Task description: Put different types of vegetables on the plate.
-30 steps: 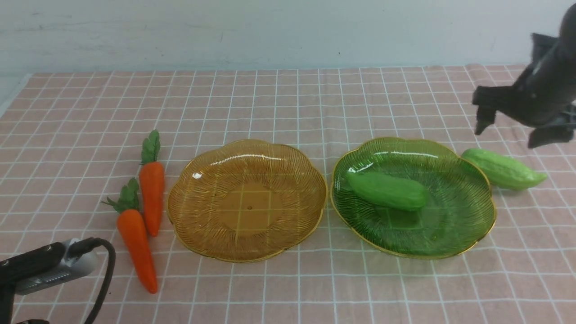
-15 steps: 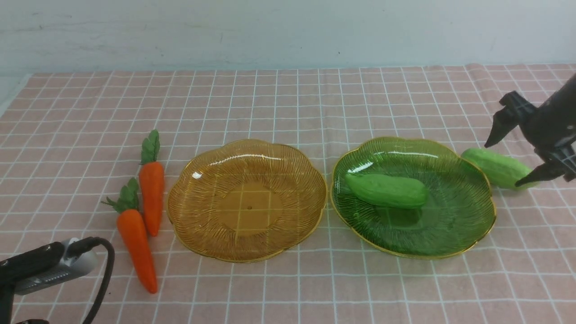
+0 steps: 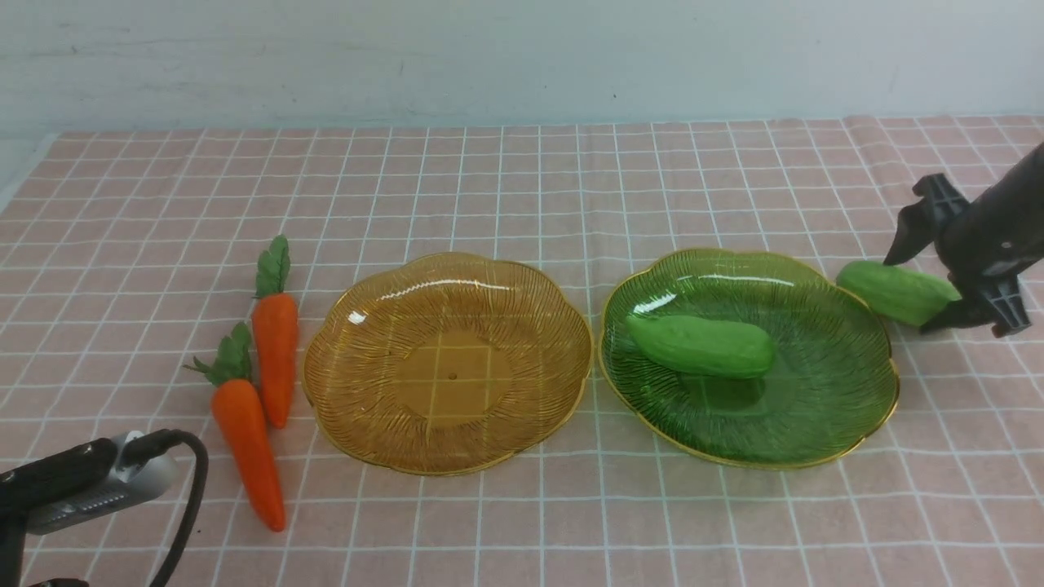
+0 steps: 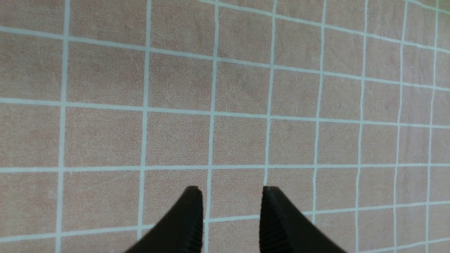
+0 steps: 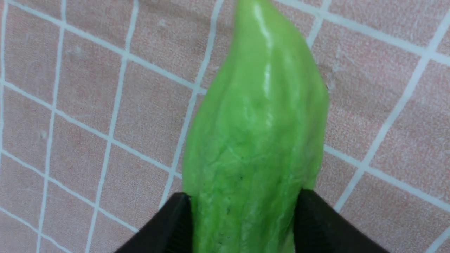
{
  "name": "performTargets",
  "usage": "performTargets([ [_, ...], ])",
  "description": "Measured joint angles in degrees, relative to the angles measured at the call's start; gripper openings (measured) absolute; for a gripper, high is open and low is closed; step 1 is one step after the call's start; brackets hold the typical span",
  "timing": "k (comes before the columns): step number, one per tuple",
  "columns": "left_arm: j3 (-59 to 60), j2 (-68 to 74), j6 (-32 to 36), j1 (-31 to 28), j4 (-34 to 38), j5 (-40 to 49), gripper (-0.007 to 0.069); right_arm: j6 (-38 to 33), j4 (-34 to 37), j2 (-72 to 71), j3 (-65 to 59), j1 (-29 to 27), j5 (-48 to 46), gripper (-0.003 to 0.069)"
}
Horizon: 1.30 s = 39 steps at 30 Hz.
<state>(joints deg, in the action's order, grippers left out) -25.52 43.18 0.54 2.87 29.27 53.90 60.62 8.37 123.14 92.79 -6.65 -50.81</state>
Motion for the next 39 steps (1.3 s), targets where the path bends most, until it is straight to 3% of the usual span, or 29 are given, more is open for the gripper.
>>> performTargets([
  [3, 0.0, 0.0, 0.0, 0.0, 0.0, 0.0, 0.0218, -1.0, -0.5, -0.1, 0.1, 0.0, 0.1, 0.0316],
  [7, 0.0, 0.0, 0.0, 0.0, 0.0, 0.0, 0.0218, -4.8, -0.3, -0.1, 1.1, 0.0, -0.4, 0.0318],
  [11, 0.0, 0.0, -0.1, 0.0, 0.0, 0.0, 0.0218, -17.0, 3.1, -1.4, 7.7, 0.0, -4.6, 0.0318],
  [14, 0.0, 0.0, 0.0, 0.0, 0.0, 0.0, 0.0218, -30.3, 8.2, -5.2, 15.6, 0.0, -12.5, 0.0318],
  [18, 0.0, 0.0, 0.0, 0.0, -0.2, -0.3, 0.0218, -39.5, 11.1, -8.4, 19.1, 0.0, -19.2, 0.0318],
  [24, 0.0, 0.0, -1.8, 0.0, -0.2, -3.7, 0.0218, -51.0, 11.8, -11.7, 15.7, 1.3, -20.4, 0.0318],
  [34, 0.0, 0.0, -6.7, 0.0, -2.8, -4.9, 0.0218, -66.5, 13.6, -10.6, 6.5, 17.9, -20.5, 0.0318],
  [39, 0.0, 0.0, -7.1, 0.0, -3.1, -4.9, 0.0223, -68.2, 8.5, -6.5, 6.4, 21.3, -20.4, 0.0318],
])
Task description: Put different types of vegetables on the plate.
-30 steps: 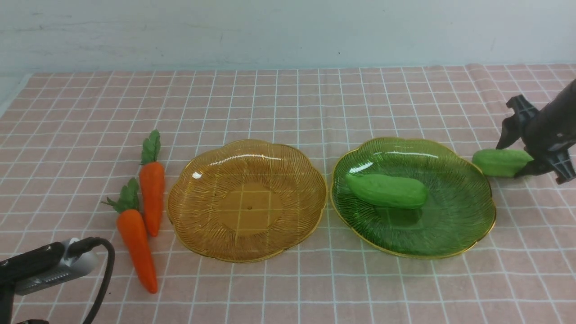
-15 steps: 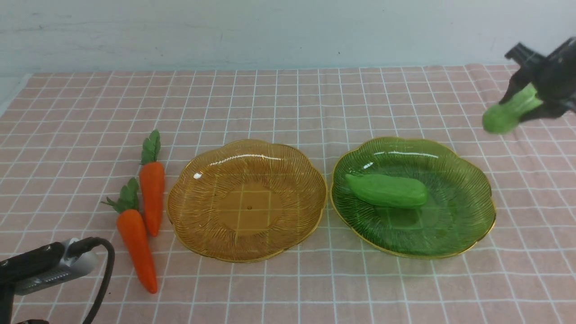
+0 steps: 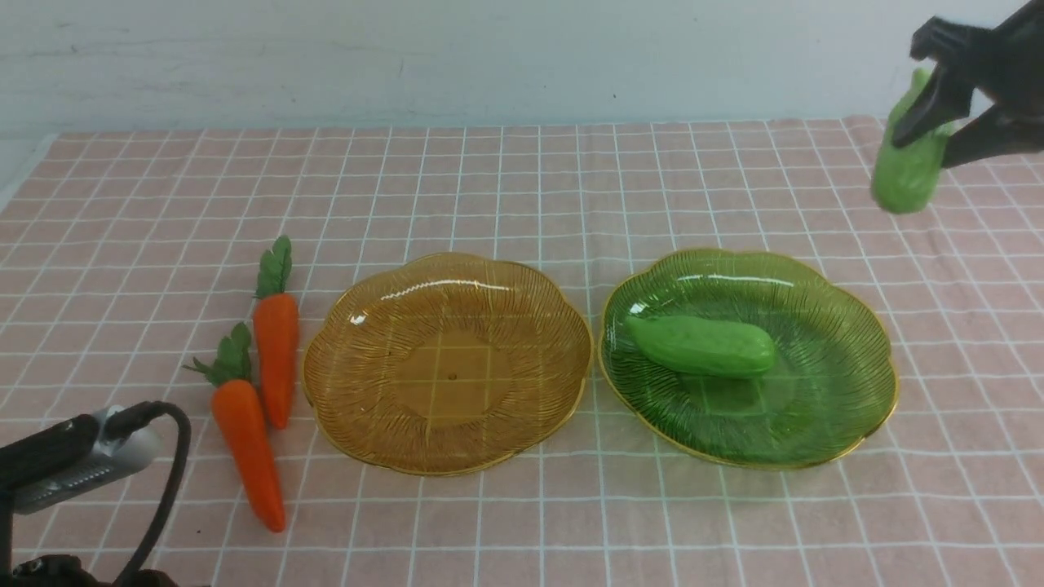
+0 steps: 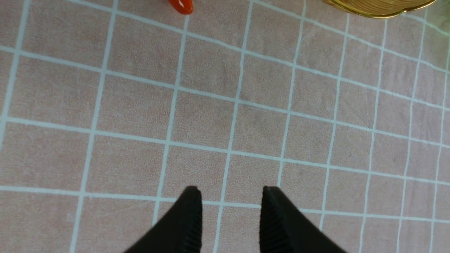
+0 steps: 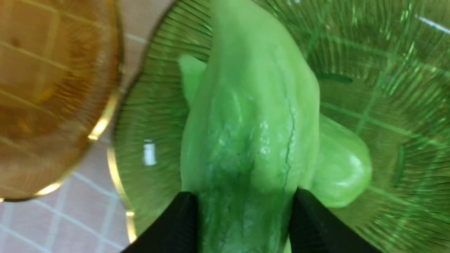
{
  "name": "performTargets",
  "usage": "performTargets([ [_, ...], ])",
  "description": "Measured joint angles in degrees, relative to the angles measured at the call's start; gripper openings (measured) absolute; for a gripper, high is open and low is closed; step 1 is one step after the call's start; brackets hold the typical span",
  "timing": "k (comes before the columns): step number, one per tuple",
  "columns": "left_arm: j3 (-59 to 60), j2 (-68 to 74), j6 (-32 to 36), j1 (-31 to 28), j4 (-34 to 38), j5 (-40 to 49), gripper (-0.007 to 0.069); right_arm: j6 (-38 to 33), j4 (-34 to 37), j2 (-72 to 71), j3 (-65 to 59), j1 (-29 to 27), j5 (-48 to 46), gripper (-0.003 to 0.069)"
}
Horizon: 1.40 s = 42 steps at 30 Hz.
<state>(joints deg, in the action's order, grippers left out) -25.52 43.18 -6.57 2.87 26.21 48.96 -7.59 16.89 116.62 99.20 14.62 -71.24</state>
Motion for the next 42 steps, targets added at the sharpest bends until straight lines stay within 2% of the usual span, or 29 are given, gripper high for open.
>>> performTargets([
  [3, 0.0, 0.0, -0.5, 0.0, 0.0, 0.0, 0.0243, 1.6, -6.6, 1.4, 0.0, 0.1, 0.1, 0.0318],
  [5, 0.0, 0.0, -0.9, 0.0, 0.0, 0.0, 0.0261, 4.4, -10.6, 1.6, 0.0, 0.1, 0.1, 0.0350],
  [8, -1.3, 0.0, -1.2, 0.0, -0.5, 0.0, 0.0291, 11.3, -18.2, 1.6, 0.0, 0.1, 0.4, 0.0498],
  [12, -7.0, 0.1, -1.8, 0.0, -6.2, -0.1, 0.0349, 13.7, -18.7, 1.6, 0.0, 0.1, 0.4, 0.0638],
  [16, -10.4, 0.3, -4.6, 0.0, -12.8, -2.4, 0.0397, 13.9, -16.9, 1.1, -0.1, 0.1, 0.4, 0.0669],
  [24, -11.2, 6.6, -8.1, 0.0, -16.2, -6.6, 0.0464, 13.8, -10.3, -5.3, -3.0, 0.1, 0.4, 0.0655],
  [29, -13.0, 16.9, -8.6, 0.0, -16.3, -9.9, 0.0480, 11.0, -6.2, -10.0, -5.6, 0.1, 0.3, 0.0617],
  [35, -17.5, 28.6, -9.0, 0.0, -16.3, -11.5, 0.0480, 9.3, -5.3, -11.2, -7.3, 0.1, 0.1, 0.0560],
  [42, -23.9, 42.9, -9.0, 0.0, -16.3, -12.2, 0.0480, 9.2, -5.3, -11.2, -7.7, 0.1, 0.1, 0.0531],
])
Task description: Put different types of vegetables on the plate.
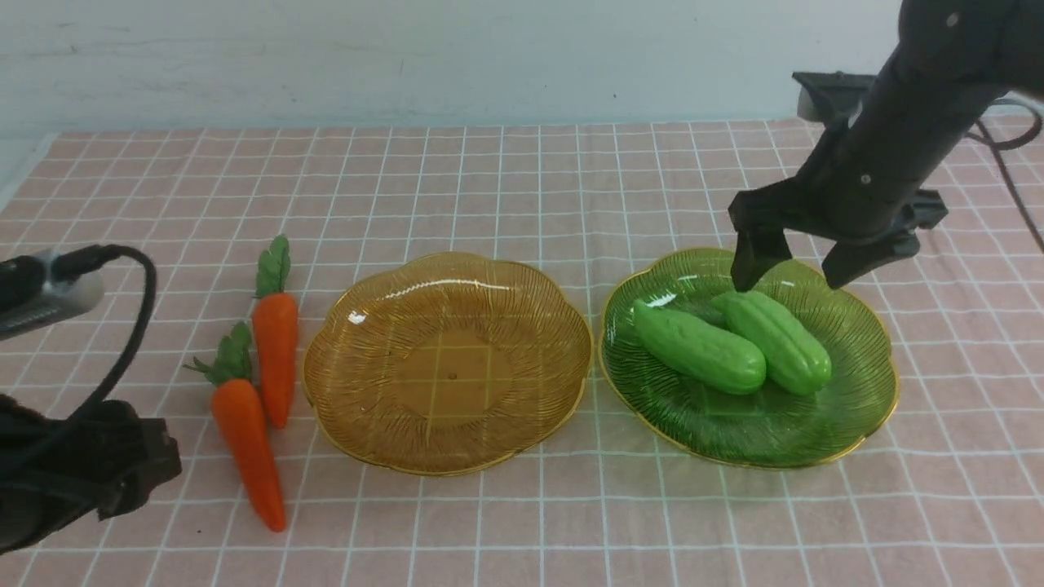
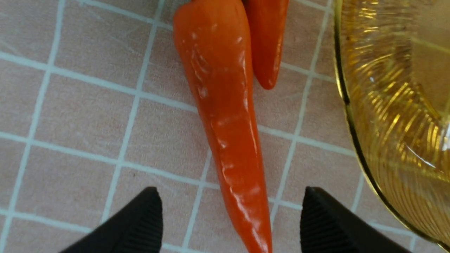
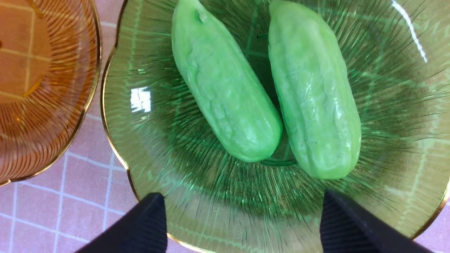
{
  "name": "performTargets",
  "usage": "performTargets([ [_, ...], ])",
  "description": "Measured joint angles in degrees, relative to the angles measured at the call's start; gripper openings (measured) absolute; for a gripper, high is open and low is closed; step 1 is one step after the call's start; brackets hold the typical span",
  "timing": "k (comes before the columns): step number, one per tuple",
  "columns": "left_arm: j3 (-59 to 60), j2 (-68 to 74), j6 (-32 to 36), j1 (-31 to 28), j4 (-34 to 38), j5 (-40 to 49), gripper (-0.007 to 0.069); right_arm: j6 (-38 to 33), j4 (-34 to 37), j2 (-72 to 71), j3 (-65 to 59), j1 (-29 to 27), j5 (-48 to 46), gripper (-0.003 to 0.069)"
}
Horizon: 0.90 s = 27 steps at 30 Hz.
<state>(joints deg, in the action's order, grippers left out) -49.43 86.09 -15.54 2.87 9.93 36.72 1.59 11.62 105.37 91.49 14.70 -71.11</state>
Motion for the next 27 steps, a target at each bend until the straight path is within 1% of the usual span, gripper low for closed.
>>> performTargets([
  [6, -2.6, 9.4, 0.0, 0.0, 0.0, -2.2, 0.0479, 0.0, 0.0, 0.0, -0.3, 0.0, 0.0, 0.0525],
  [10, -2.7, 12.3, 0.0, 0.0, 0.0, -2.8, 0.0478, -0.1, 0.0, 0.0, -0.3, 0.0, 0.0, 0.0525],
  [11, -2.7, 12.7, 0.0, 0.0, 0.0, -2.8, 0.0462, -0.1, 0.0, 0.0, -0.3, 0.0, 0.0, 0.0525],
  [13, -3.2, 12.7, 0.0, 0.0, -0.7, -2.1, 0.0389, -0.1, 0.0, 0.0, -0.3, 0.0, 0.0, 0.0525],
  [14, -4.0, 12.7, 0.2, 0.0, -2.2, -1.0, 0.0289, -0.1, 0.0, 0.0, -0.3, 0.0, 0.0, 0.0525],
  [15, -4.4, 12.7, 0.2, 0.0, -3.2, -0.2, 0.0232, -0.1, 0.0, 0.0, -0.3, 0.0, 0.0, 0.0525],
  [17, -4.9, 12.7, 0.4, 0.0, -5.2, 1.5, 0.0171, -0.1, 0.0, 0.0, -0.3, 0.0, 0.0, 0.0525],
  [18, -5.0, 12.7, 0.5, 0.0, -6.6, 2.5, 0.0160, -0.1, 0.0, 0.0, -0.3, 0.0, 0.0, 0.0525],
  [22, -6.9, 12.3, 0.6, 0.0, -8.9, 7.0, 0.0155, -0.9, -0.7, 0.0, -0.3, 0.0, 0.0, 0.0525],
  [25, -12.6, 10.3, 0.8, 0.0, -8.5, 13.9, 0.0155, -0.9, -1.4, 0.0, -0.3, 0.0, 0.0, 0.0525],
  [27, -15.7, 9.6, 1.2, 0.3, -7.6, 16.4, 0.0155, -1.0, -1.4, 0.0, -0.3, 0.0, 0.0, 0.0525],
])
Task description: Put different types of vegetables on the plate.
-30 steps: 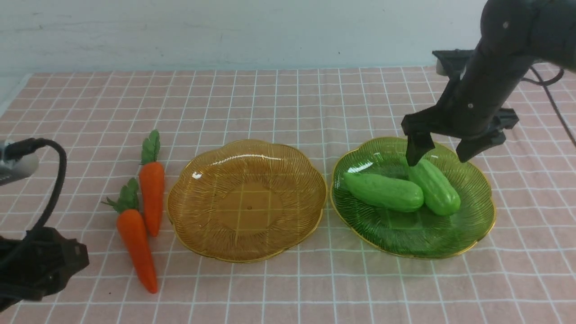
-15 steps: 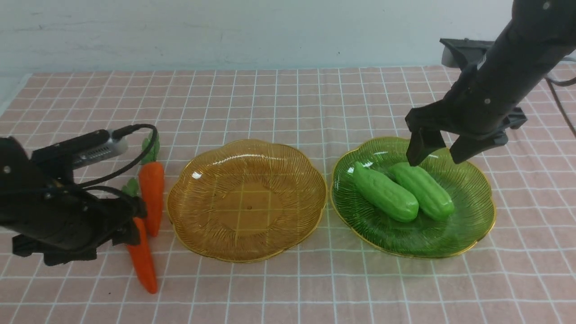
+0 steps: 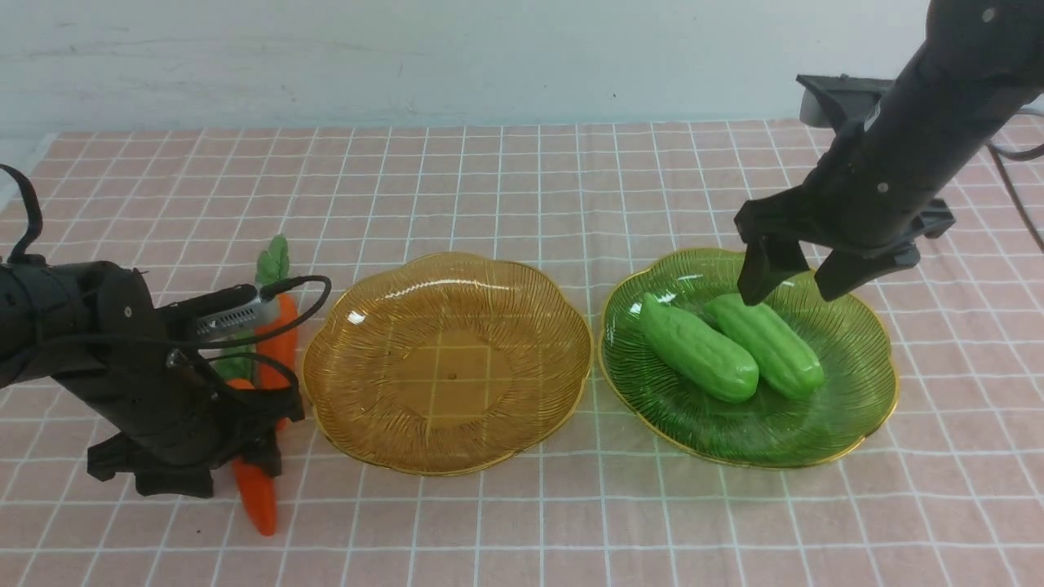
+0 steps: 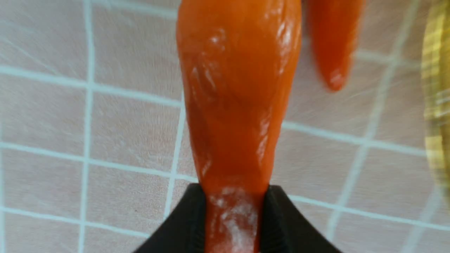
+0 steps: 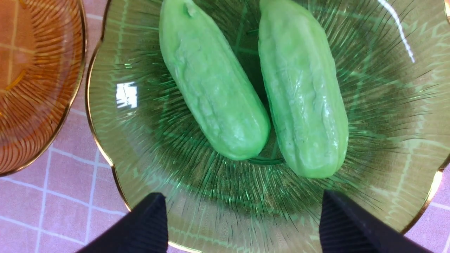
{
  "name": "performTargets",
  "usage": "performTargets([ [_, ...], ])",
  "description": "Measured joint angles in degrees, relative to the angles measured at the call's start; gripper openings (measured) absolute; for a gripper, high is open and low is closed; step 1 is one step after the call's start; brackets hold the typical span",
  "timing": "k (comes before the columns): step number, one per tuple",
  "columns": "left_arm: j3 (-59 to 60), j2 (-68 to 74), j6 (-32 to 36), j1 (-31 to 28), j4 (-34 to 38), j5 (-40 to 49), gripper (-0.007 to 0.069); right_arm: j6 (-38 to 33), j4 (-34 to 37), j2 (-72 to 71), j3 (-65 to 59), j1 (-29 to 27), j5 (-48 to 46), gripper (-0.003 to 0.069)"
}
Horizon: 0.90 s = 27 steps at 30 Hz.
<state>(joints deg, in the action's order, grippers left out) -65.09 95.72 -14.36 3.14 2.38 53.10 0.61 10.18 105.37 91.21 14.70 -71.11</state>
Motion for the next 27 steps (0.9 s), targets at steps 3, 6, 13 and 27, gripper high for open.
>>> performTargets([
  [3, -5.5, -0.2, 0.5, 2.0, 1.8, 0.3, 0.0155, 0.0, -0.1, 0.0, 0.0, 0.0, 0.0, 0.0525],
  [6, -10.1, 2.5, 1.0, 7.1, 3.6, -2.4, 0.0155, -0.1, 0.3, 0.0, 0.0, 0.0, 0.0, 0.0525],
  [13, -16.8, 13.5, 1.3, 15.2, 4.0, -6.3, 0.0267, -0.1, 0.8, 0.0, 0.0, 0.0, 0.0, 0.0525],
  [27, -18.9, 14.2, -13.2, 7.9, -16.3, -6.2, 0.0584, -0.1, 0.8, 0.0, 0.0, 0.0, 0.0, 0.0525],
])
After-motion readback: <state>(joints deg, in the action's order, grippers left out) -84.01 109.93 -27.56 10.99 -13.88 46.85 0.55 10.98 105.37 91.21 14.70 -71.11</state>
